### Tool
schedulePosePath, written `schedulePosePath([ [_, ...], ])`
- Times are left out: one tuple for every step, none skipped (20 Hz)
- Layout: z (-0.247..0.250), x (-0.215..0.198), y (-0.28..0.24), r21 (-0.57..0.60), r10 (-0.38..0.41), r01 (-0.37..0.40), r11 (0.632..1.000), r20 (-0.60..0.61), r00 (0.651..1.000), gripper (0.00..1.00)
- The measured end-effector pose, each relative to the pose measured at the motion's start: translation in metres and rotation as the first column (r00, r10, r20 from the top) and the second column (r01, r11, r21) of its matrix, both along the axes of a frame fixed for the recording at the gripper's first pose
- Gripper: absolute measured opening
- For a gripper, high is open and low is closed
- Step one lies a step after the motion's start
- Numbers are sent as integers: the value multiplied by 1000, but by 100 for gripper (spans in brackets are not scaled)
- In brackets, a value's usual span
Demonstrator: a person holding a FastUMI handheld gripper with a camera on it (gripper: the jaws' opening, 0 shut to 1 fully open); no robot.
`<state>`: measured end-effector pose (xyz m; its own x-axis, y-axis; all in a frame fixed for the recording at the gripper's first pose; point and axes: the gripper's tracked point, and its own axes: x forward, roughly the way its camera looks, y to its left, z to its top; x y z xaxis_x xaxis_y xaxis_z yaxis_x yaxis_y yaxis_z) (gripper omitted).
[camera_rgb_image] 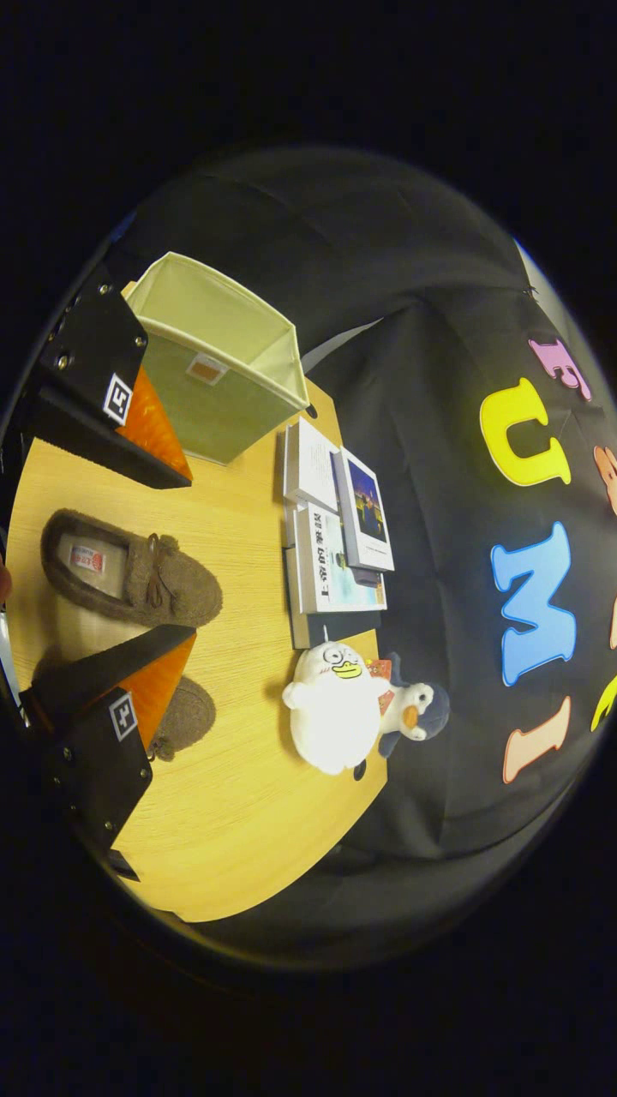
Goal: Open the storage box then place both shoes into the box .Put the left shoe in first, then the right shoe, with the right side of both shoes facing outward in a uniform manner.
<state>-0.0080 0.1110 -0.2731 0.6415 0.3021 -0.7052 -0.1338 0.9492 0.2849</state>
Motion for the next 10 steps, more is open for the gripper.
schedulePosePath([
  [-12,-4,-4,-8,-2,2,1000,-20,1000,97],
  [-21,-7,-6,-12,-5,4,1000,-38,999,98],
  [-29,-11,-8,-14,-6,5,1000,-54,999,98],
  [-36,-14,-9,-16,-7,6,1000,-70,998,98],
  [-44,-18,-10,-18,-6,4,1000,-85,996,98],
  [-49,-20,-11,-23,-4,2,1000,-95,995,98],
  [-54,-21,-12,-32,-1,-3,999,-106,994,98],
  [-60,-24,-14,-42,4,-9,999,-116,993,98],
  [-67,-25,-14,-51,9,-15,999,-126,992,98],
  [-72,-27,-15,-58,15,-23,998,-135,991,98],
])
